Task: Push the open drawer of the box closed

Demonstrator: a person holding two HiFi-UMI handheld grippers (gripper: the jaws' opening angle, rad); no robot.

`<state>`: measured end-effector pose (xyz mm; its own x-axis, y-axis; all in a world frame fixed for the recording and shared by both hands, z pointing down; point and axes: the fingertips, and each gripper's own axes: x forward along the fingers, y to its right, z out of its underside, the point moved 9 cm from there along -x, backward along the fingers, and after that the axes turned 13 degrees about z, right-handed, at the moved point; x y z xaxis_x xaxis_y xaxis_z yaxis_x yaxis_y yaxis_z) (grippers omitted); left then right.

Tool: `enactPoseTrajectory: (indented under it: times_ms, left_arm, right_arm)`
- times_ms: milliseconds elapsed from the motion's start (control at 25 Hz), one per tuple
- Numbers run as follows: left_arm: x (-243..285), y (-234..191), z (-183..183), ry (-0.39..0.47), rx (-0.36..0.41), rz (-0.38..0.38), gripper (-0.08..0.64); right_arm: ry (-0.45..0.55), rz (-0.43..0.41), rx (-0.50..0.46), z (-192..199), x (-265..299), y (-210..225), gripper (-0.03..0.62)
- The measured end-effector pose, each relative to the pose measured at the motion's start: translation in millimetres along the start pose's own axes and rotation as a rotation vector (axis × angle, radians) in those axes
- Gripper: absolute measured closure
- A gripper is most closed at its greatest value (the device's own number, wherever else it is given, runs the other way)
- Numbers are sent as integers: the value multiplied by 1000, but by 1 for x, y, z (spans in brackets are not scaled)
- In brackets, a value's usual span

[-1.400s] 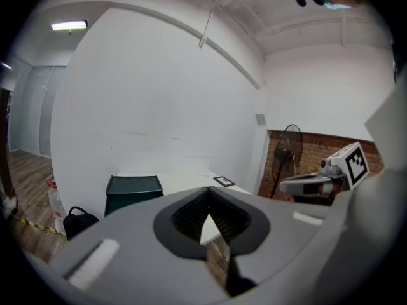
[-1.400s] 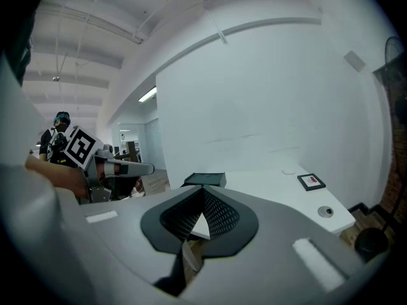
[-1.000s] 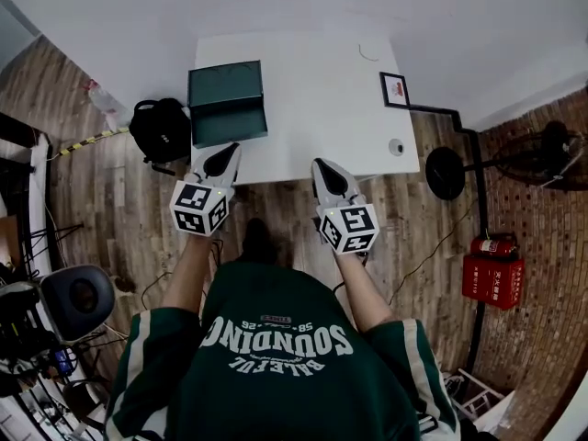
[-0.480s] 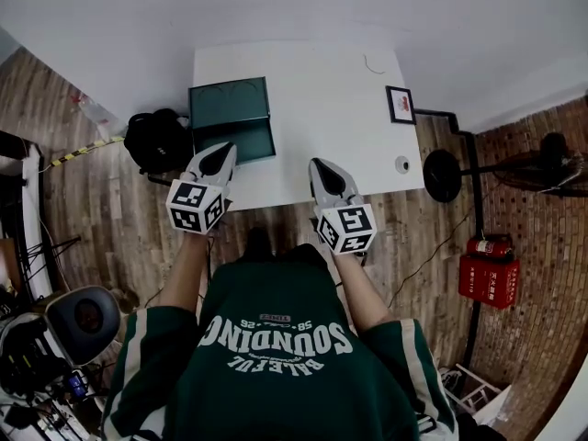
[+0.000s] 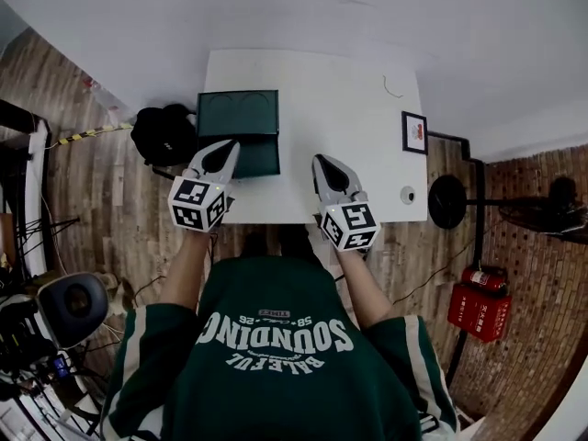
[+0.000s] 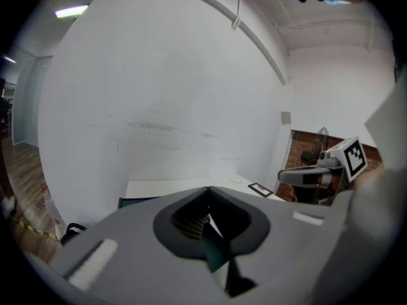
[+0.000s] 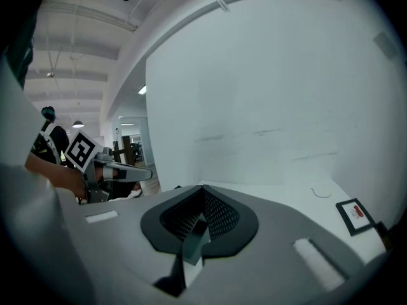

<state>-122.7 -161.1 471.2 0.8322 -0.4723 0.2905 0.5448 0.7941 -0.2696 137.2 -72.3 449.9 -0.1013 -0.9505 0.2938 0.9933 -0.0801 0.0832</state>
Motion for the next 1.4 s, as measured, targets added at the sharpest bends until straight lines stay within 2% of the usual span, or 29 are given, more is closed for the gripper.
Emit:
enactPoseTrajectory:
  times_ms: [240, 480, 640, 760, 1200, 1400]
  left_arm:
    - [7, -11, -3, 24, -36, -81, 508]
    - [-1, -15, 6, 19, -73, -161, 508]
    - [-12, -16, 18, 10, -91, -195, 508]
    - [-17, -12, 34, 1, -105, -193, 508]
    - [-25, 10, 110, -100, -219, -210, 508]
    - [-24, 12, 139, -178, -260, -205, 508]
  right_arm:
    - [2, -92, -41, -19, 44, 11, 591]
    - [-31, -192, -61, -21, 71, 2, 591]
    - [-52, -246, -72, -18, 80, -11, 591]
    - [-67, -276, -76, -14, 84, -18, 591]
    - [-142, -307, -85, 15, 75, -27, 591]
    - [-162, -297, -83, 24, 71, -27, 591]
